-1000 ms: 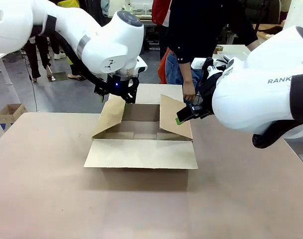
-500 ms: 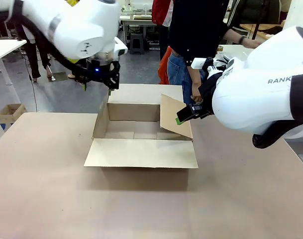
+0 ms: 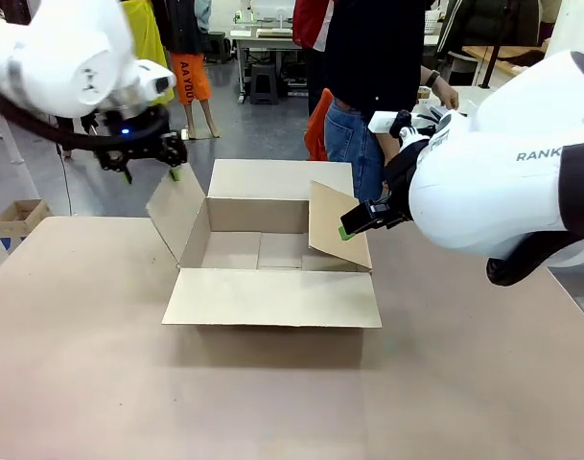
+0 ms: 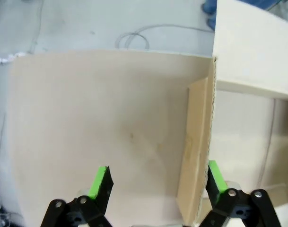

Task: Pack the gift set into the box.
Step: Place both hands on the side flaps of the Package Box and spread them outward.

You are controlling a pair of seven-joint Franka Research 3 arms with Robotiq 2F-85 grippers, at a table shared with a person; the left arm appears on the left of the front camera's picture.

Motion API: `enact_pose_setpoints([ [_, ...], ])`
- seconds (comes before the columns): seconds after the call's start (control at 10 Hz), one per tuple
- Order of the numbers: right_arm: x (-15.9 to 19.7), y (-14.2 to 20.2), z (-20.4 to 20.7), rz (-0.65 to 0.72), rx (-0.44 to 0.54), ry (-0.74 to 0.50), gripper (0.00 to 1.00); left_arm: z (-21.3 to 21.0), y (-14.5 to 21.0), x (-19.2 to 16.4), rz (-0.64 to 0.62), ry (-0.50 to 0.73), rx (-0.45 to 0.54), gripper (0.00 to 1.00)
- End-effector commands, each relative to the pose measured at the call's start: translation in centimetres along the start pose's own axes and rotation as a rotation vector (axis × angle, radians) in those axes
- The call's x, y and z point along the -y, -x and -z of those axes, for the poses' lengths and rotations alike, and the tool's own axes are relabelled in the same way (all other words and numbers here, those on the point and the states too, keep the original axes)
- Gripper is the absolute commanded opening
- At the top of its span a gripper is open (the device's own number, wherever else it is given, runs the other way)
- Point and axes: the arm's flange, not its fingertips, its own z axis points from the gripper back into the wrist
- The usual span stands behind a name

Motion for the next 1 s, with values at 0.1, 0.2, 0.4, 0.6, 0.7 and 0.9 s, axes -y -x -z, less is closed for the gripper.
enact_pose_setpoints([
  [0.1, 0.2, 0.1, -0.3, -0.019, 0.000, 0.014, 1.00, 1.8, 0.8, -7.0, -0.018, 0.243, -0.115, 1.00],
  [0.2, 0.2, 0.1, -0.3, -0.019, 0.000, 0.014, 1.00, 3.3, 0.8, -8.5, -0.028, 0.325, -0.149, 1.00],
  [0.4, 0.2, 0.1, -0.3, -0.019, 0.000, 0.014, 1.00, 2.2, 0.6, -7.2, -0.032, 0.258, -0.088, 1.00],
  [0.6, 0.2, 0.1, -0.3, -0.019, 0.000, 0.014, 1.00, 2.2, 0.6, -7.2, -0.032, 0.258, -0.088, 1.00],
  [0.7, 0.0, 0.0, 0.0, 0.000, 0.000, 0.000, 1.00, 2.2, 0.6, -7.2, -0.032, 0.258, -0.088, 1.00],
  [0.9, -1.0, -7.1, 5.1, -0.065, -0.193, 0.056, 1.00, 2.2, 0.6, -7.2, -0.032, 0.258, -0.088, 1.00],
])
